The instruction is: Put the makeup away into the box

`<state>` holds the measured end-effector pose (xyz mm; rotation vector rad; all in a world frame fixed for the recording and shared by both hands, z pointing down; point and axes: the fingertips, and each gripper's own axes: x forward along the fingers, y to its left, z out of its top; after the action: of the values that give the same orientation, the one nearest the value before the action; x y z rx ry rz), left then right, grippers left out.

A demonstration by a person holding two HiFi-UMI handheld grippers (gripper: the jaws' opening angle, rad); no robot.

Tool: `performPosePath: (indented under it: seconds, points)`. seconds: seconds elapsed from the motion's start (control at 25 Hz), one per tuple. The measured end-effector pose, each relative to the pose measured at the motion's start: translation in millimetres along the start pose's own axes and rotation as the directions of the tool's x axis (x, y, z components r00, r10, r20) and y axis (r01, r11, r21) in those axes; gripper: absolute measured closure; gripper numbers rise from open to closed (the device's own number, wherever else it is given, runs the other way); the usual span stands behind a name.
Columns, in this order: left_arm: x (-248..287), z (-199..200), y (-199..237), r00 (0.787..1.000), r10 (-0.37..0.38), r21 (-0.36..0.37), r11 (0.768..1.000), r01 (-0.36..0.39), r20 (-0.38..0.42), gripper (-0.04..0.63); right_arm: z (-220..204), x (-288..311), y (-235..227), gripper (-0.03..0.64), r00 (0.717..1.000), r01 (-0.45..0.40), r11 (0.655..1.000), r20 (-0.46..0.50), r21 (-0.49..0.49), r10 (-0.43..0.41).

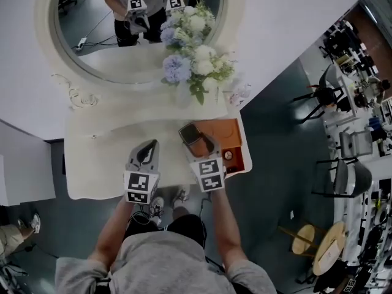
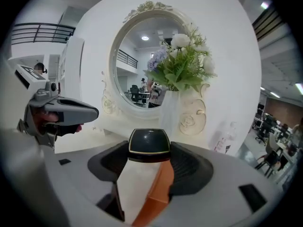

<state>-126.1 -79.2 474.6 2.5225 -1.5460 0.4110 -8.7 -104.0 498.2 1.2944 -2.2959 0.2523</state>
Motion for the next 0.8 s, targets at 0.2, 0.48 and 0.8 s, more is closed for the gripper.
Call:
performPosePath:
  seconds: [0.2,0.48,0.8]
  points:
    - [11,-6,-24,0.997,-0.068,0.02,0.997,0.069,-0.02,0.595,-24,-17,-15,0.325,0.998,0.058,0.997,-0.021,0.046,-0.057]
    - [24,-19,-49,0.989,-0.141,0.041,0.989,0.143,-0.052,0.595,-62,-31,-28,0.325,0.992,0.114,0.988,-0.068,0.107,-0.107]
    - [45,-37,-71,0.973,-0.211,0.052,0.975,0.216,-0.094,0.595,-102,-34,-40,0.325,0.984,0.151,0.973,-0.123,0.175,-0.131]
